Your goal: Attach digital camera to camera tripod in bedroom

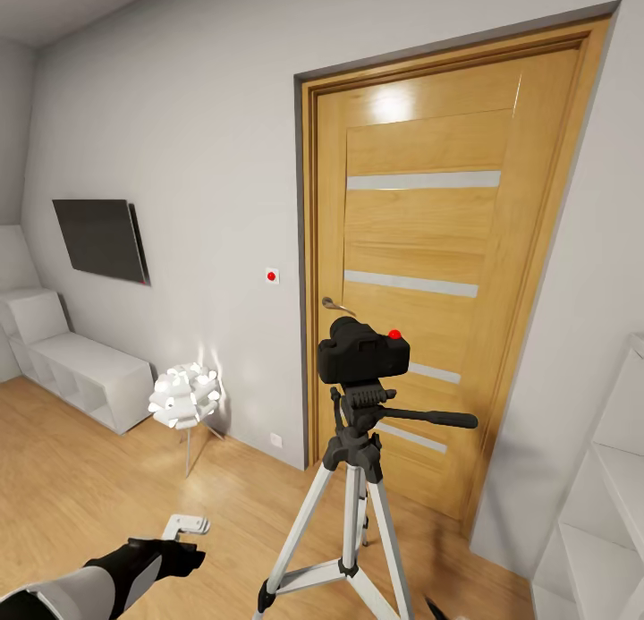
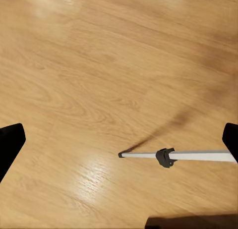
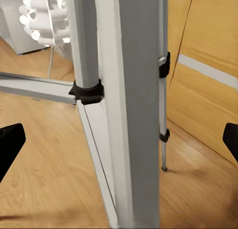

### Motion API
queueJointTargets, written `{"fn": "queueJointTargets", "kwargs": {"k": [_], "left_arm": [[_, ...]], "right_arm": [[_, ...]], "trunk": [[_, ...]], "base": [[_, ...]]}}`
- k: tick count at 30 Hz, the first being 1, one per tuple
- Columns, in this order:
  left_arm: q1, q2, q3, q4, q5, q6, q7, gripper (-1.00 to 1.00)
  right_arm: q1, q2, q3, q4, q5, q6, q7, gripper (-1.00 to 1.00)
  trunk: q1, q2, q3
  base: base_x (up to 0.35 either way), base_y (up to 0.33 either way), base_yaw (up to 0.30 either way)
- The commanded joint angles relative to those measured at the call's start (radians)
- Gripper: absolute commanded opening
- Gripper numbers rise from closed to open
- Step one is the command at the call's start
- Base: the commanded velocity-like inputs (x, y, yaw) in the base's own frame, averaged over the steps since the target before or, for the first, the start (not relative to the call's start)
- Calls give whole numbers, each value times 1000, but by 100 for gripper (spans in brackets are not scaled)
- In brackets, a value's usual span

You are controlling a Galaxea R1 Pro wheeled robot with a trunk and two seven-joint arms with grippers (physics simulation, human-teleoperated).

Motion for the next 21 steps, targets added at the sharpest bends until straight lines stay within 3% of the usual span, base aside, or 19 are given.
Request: {"fn": "queueJointTargets", "kwargs": {"k": [1,9,21], "left_arm": [[1,1,-8,-2,11,6,-2,100],[5,1,-8,-2,11,6,-2,100],[23,13,-8,0,12,6,-1,100]], "right_arm": [[0,-3,3,10,2,-10,-3,100],[0,-26,3,85,2,-63,-4,100],[0,-47,3,198,1,-77,-5,100]], "trunk": [[0,-1,0],[0,-1,0],[0,-1,0]], "base": [[0,0,0],[0,0,0],[0,0,0]]}}
